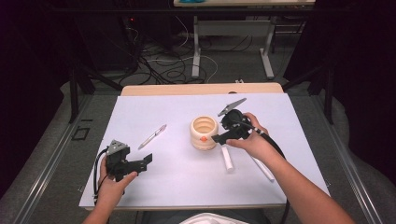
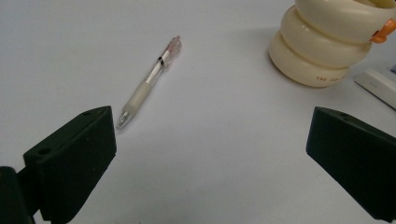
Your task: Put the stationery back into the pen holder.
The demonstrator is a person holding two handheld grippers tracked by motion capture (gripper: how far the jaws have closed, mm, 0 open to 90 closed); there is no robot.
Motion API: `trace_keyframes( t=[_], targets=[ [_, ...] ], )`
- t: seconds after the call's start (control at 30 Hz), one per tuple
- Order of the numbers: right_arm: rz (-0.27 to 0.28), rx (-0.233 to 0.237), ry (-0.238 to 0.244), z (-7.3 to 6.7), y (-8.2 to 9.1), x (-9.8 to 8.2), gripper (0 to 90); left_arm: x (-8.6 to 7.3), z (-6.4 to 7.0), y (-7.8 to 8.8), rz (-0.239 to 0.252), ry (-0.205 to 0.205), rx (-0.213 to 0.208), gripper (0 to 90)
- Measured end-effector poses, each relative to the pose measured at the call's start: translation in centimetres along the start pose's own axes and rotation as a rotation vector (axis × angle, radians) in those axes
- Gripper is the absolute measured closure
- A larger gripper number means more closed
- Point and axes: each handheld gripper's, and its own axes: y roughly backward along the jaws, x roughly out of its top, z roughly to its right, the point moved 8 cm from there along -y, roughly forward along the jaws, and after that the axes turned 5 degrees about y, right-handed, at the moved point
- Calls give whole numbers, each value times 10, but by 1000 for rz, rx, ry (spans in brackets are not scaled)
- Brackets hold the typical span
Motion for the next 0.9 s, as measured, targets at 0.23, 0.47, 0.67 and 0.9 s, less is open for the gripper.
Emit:
trace_keyframes(
  t=[0.23, 0.47, 0.67, 0.9],
  targets=[
    [36, 14, -83, 5, 5, -26, 350, 0, 0, -1, -3, 3, 1, 18],
    [50, 8, -110, 9, 11, -51, 350, 0, 0, -1, 1, 10, 2, 18],
    [43, 4, -170, 14, 13, -71, 344, -1, -1, 0, -4, 6, 4, 18],
    [14, -32, -231, 26, 16, -100, 344, -1, -1, 0, -5, 6, 4, 20]
  ],
)
